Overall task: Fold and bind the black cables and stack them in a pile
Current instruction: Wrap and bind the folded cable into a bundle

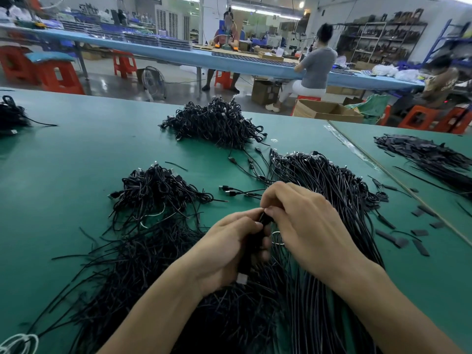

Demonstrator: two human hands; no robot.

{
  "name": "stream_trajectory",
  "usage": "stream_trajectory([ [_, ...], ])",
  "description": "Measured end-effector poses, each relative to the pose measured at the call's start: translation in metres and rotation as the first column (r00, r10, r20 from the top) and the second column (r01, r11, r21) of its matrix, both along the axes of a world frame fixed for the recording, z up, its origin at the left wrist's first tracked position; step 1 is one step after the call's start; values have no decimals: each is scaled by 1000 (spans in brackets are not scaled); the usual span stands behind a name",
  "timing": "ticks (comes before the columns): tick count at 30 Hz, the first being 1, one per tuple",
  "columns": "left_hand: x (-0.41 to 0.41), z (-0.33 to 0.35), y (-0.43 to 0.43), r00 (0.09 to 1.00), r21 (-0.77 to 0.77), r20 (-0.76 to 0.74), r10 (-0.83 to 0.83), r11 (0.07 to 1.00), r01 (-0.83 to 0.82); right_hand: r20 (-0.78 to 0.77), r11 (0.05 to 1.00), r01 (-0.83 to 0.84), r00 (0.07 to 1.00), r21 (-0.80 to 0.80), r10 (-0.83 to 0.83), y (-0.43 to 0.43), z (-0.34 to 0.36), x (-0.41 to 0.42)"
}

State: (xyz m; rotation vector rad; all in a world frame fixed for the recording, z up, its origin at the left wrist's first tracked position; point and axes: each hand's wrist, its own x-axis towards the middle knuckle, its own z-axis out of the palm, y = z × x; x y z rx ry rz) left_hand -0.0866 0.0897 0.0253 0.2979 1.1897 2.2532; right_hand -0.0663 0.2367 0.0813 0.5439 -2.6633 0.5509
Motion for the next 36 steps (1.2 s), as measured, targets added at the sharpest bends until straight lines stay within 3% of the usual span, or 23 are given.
stream_trajectory([
  [2, -1, -1, 0, 997, -11, -80, -19, 1000, 18, -10, 1000, -20, 1000, -7, 20, -1, -2, -1],
  [4, -1, -5, 0, 977, -155, -210, 15, 987, -48, -13, 998, -55, 998, 17, 55, -1, -3, -1],
  [7, -2, -9, 1, 874, -406, -483, 60, 869, -284, -56, 994, -77, 995, 80, 82, 0, -1, -1],
  [9, -3, -10, 2, 809, -491, -587, 31, 781, -386, -112, 989, -72, 990, 133, 87, -1, 1, 0],
  [14, 3, -11, 4, 769, -501, -639, 38, 738, -452, -176, 969, 17, 984, 246, 27, -13, -5, 3],
  [16, 2, -10, 6, 785, -453, -610, 107, 766, -456, -167, 973, 18, 986, 231, 21, -14, -9, 0],
  [19, 0, -9, 6, 815, -345, -522, 249, 813, -469, -152, 997, 11, 988, 77, 1, -15, -14, -3],
  [21, 0, -9, 7, 806, -265, -505, 308, 834, -485, -138, 989, 4, 990, -148, -25, -17, -17, -4],
  [24, 0, -8, 7, 749, -193, -544, 378, 812, -550, -18, 833, 12, 999, -553, -27, -21, -19, -3],
  [27, 0, -3, 5, 686, -109, -572, 449, 788, -606, 170, 496, 67, 972, -865, 165, -25, -16, -2],
  [29, 2, 0, 3, 686, -35, -536, 492, 799, -601, 232, 320, 138, 932, -937, 277, -23, -12, -1],
  [32, 4, 4, 0, 708, 25, -480, 518, 815, -579, 271, 248, 190, 894, -950, 356, -18, -7, 0],
  [36, 3, 7, -3, 606, -13, -593, 530, 746, -666, 302, 296, 193, 872, -935, 385, -16, -9, 0],
])
